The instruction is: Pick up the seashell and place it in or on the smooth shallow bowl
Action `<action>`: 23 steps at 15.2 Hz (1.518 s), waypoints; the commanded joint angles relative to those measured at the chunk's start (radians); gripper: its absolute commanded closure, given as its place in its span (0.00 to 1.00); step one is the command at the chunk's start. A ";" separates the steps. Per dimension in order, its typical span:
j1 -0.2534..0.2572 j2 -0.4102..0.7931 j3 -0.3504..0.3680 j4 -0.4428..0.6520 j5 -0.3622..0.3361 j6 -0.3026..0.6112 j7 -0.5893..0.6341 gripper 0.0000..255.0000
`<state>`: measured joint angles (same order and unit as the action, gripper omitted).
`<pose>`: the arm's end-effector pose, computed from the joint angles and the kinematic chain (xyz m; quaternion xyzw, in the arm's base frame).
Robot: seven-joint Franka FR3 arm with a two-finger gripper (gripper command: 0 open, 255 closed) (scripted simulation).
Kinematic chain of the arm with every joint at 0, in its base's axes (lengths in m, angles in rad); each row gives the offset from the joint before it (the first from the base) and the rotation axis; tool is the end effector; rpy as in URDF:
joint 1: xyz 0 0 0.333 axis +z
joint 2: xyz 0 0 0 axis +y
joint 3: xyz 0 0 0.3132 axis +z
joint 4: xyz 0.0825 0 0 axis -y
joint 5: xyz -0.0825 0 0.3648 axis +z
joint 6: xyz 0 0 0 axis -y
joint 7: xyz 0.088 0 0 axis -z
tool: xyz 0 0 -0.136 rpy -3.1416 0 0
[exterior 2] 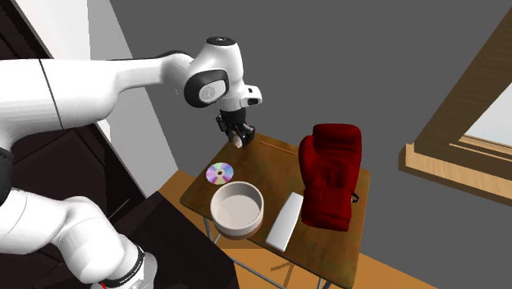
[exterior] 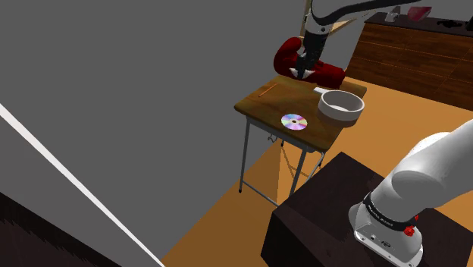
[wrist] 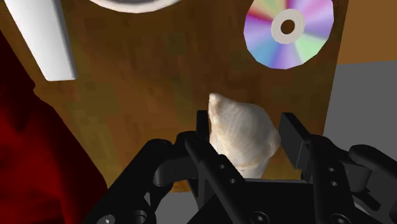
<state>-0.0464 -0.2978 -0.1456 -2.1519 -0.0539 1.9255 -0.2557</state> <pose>0.4481 -0.0969 0.5029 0.9985 0.0427 0.0326 0.0117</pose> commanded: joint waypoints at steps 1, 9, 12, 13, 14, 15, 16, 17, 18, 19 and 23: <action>-0.016 -0.048 -0.020 -0.049 -0.012 0.002 -0.030 1.00; -0.097 -0.234 -0.120 -0.190 -0.081 -0.032 -0.170 1.00; -0.138 -0.300 -0.170 -0.229 -0.119 -0.054 -0.239 1.00; -0.138 -0.300 -0.172 -0.242 -0.121 -0.041 -0.238 1.00; -0.139 -0.299 -0.174 -0.255 -0.122 -0.027 -0.238 1.00; -0.140 -0.298 -0.176 -0.267 -0.123 -0.013 -0.238 1.00; -0.140 -0.296 -0.178 -0.280 -0.125 0.000 -0.238 1.00; -0.141 -0.294 -0.180 -0.292 -0.126 0.014 -0.238 1.00; -0.141 -0.292 -0.182 -0.304 -0.128 0.028 -0.238 1.00; -0.142 -0.290 -0.185 -0.316 -0.129 0.042 -0.237 1.00; -0.144 -0.278 -0.194 -0.361 -0.135 0.099 -0.237 1.00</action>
<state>-0.1902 -0.5827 -0.3355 -2.5020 -0.1875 2.0070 -0.4918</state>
